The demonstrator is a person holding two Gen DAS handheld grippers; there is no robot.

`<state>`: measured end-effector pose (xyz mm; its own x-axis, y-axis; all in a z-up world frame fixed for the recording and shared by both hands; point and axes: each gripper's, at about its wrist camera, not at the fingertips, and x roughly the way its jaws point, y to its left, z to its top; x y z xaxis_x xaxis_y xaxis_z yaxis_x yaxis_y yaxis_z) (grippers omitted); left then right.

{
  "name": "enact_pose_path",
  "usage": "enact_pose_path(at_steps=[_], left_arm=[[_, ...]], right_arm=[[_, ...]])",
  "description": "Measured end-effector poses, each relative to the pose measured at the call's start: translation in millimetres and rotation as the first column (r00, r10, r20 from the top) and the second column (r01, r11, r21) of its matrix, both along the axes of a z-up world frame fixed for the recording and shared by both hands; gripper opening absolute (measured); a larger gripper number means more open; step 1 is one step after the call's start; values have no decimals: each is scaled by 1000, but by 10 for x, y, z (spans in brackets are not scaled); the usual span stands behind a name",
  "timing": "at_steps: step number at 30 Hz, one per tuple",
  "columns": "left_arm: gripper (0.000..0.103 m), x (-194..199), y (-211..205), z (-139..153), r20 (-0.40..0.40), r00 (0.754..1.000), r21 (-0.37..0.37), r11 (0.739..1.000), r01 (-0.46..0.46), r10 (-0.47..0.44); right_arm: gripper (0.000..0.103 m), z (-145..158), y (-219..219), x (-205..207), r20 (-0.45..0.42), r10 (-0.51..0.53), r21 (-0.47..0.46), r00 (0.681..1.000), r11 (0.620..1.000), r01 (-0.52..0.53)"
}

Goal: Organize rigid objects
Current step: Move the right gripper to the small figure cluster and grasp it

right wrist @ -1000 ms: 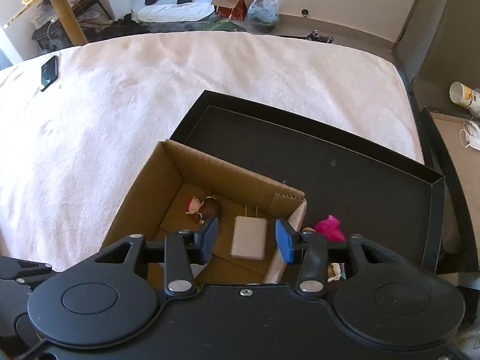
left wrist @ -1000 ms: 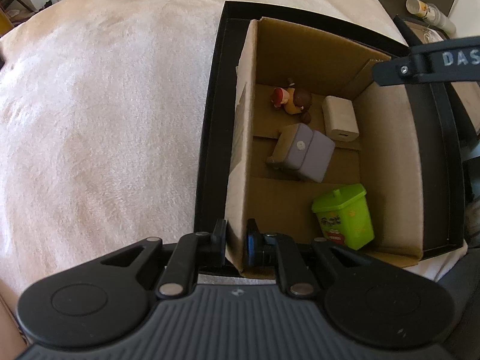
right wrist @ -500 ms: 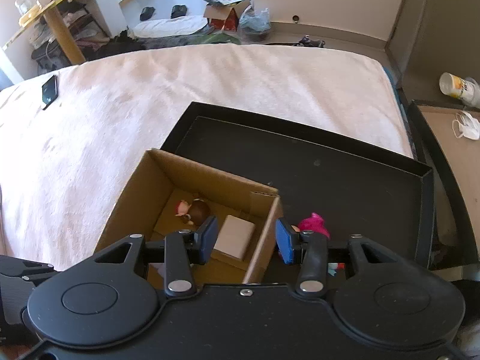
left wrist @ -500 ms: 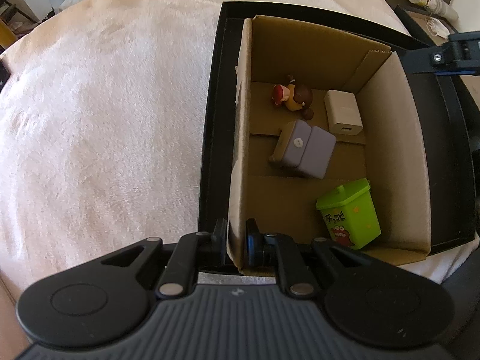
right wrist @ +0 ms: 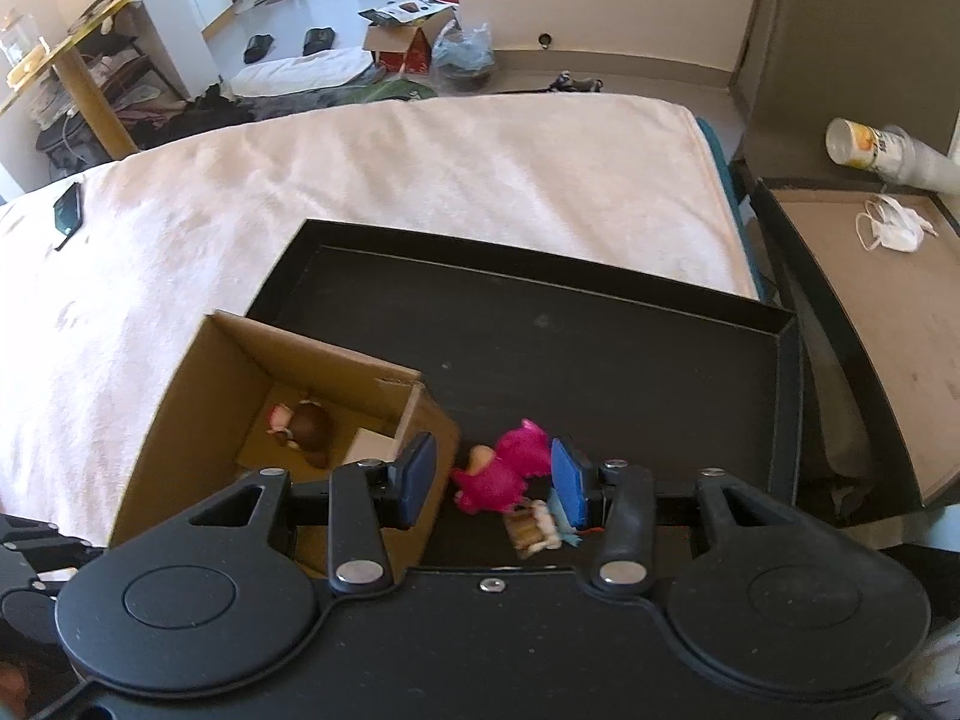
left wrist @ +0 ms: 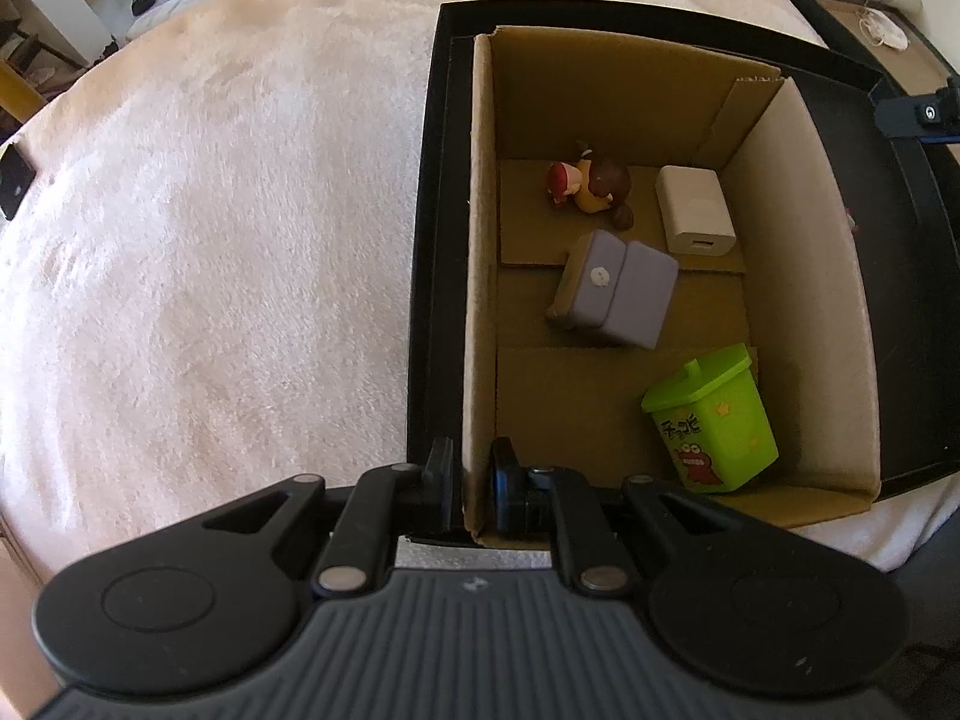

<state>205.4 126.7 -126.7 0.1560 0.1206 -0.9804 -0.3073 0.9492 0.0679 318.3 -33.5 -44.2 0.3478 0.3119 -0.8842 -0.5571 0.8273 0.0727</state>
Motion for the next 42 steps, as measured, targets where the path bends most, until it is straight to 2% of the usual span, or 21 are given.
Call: enact_pose_path(at_steps=[8, 17, 27, 34, 42], left_arm=[[13, -1, -9, -2, -3, 1000, 6, 1000, -2, 2], [13, 4, -20, -5, -6, 1000, 13, 1000, 5, -5], [13, 35, -37, -22, -20, 1000, 18, 1000, 8, -8], [12, 53, -30, -48, -27, 1000, 16, 1000, 6, -5], [12, 53, -19, -45, -29, 1000, 14, 1000, 3, -3]], right_arm=[[43, -221, -154, 72, -56, -26, 2, 998, 1000, 26], [43, -522, -221, 130, -102, -32, -40, 994, 999, 28], [43, -760, -130, 147, -125, 37, -108, 991, 993, -51], [55, -892, -27, 187, -131, 91, -142, 987, 984, -109], [59, -1007, 53, 252, -127, 126, -184, 984, 972, -149]])
